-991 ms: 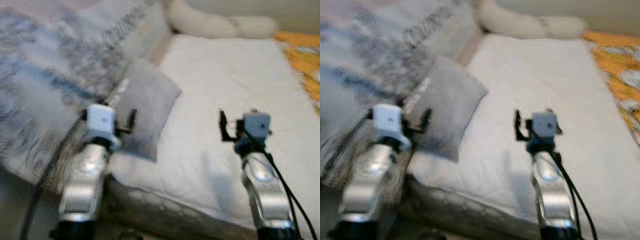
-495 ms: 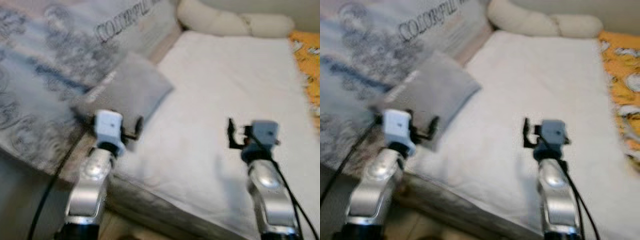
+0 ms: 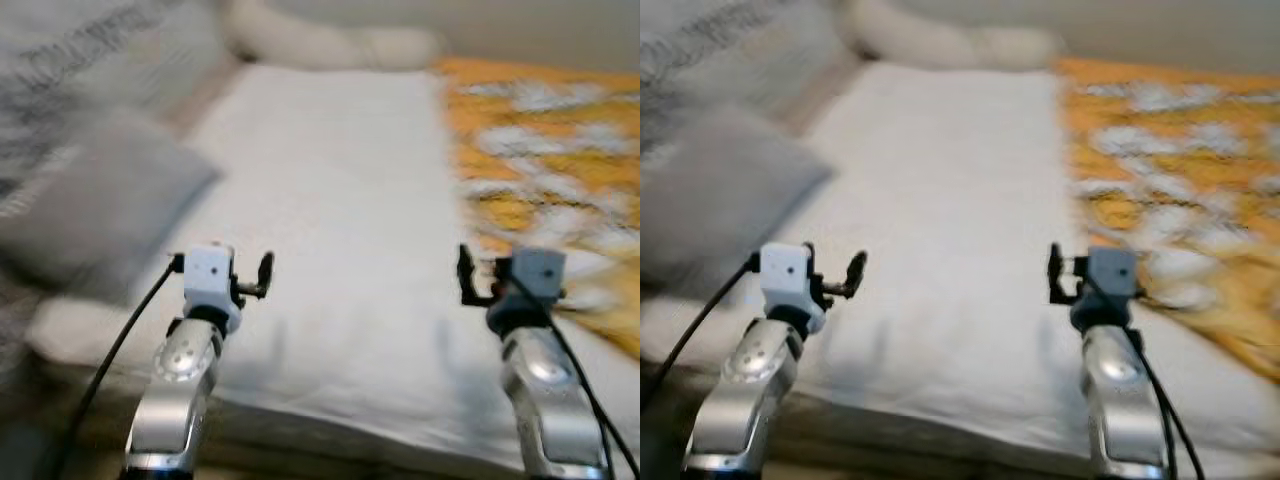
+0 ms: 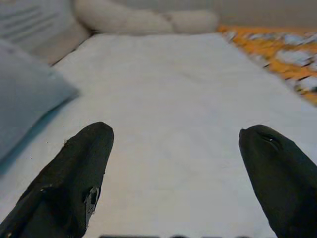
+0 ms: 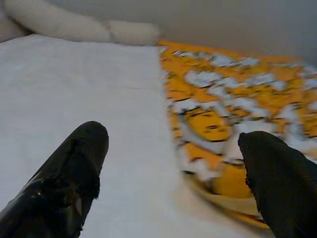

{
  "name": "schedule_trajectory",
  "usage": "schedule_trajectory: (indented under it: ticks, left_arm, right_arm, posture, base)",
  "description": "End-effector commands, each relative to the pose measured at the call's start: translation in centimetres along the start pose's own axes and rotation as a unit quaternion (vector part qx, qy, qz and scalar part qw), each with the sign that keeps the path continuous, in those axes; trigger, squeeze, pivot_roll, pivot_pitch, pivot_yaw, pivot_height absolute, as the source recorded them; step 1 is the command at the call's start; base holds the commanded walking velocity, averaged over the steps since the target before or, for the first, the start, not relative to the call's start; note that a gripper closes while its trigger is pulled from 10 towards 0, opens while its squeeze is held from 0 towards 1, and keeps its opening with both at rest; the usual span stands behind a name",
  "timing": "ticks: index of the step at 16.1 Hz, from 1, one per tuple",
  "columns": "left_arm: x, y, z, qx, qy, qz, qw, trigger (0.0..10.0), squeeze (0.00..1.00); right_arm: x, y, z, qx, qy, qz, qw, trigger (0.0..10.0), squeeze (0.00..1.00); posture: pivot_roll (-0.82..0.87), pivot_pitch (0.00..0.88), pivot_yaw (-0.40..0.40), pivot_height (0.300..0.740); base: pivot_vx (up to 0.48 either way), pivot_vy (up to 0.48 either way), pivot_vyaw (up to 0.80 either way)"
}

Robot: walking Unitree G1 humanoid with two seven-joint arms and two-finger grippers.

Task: Clean up the room

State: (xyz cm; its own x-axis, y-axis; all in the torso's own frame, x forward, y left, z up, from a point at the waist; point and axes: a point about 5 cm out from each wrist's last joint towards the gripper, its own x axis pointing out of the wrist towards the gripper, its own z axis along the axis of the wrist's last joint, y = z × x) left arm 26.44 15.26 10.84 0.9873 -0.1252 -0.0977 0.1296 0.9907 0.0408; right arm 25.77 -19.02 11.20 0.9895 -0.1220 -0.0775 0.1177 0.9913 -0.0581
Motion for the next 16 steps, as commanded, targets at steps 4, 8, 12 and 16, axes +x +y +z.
schedule_trajectory:
  ticks: [4, 8, 12, 16]
  left_arm:
    - [-0.26, 1.09, 0.31, 0.009, -0.006, 0.022, 1.000, 10.0, 1.00]
    - [-0.10, 0.82, 0.52, 0.011, -0.009, 0.012, 1.000, 10.0, 1.00]
    - [-0.01, 0.65, 0.53, 0.013, -0.009, 0.007, 1.000, 10.0, 1.00]
    - [-0.07, 0.69, 0.44, 0.015, -0.007, 0.004, 1.000, 10.0, 1.00]
  right_arm:
    - [0.28, 1.27, 0.36, 0.012, -0.001, 0.023, 1.000, 10.0, 1.00]
    - [0.23, 0.91, 0.26, 0.019, 0.002, 0.013, 1.000, 10.0, 1.00]
    - [0.17, 0.72, 0.22, 0.028, 0.001, 0.007, 1.000, 10.0, 1.00]
    - [0.13, 0.76, 0.23, 0.030, 0.000, 0.009, 1.000, 10.0, 1.00]
  posture:
    - [-0.01, 0.000, -0.001, 0.740]
    - [-0.01, 0.000, 0.006, 0.740]
    - [-0.02, 0.000, 0.022, 0.740]
    - [-0.03, 0.000, 0.025, 0.740]
  base:
    - [0.000, -0.380, 0.00]
    - [0.000, -0.380, 0.00]
    - [0.000, -0.379, 0.00]
    - [0.000, -0.379, 0.00]
